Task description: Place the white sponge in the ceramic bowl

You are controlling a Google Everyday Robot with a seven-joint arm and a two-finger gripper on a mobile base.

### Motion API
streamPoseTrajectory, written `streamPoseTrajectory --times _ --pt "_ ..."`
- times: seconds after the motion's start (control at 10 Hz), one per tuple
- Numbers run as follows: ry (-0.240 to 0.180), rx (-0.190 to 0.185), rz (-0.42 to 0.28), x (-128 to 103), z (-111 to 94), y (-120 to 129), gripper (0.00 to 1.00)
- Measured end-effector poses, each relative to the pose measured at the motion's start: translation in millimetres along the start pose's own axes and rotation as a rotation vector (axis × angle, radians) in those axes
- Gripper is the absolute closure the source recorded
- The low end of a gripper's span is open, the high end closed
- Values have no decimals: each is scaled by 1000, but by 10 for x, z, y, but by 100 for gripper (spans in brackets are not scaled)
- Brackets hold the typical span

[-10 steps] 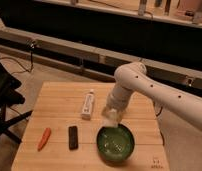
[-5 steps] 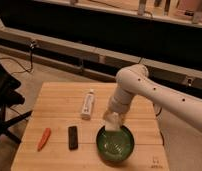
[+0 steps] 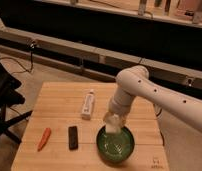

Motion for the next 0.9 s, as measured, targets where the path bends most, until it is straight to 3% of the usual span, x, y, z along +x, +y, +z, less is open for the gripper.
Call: streamPoseTrajectory --times 0.3,0.9 --pt "-6 -3 -8 -17 14 5 21" --pt "-14 -6 -15 -19 18 18 21"
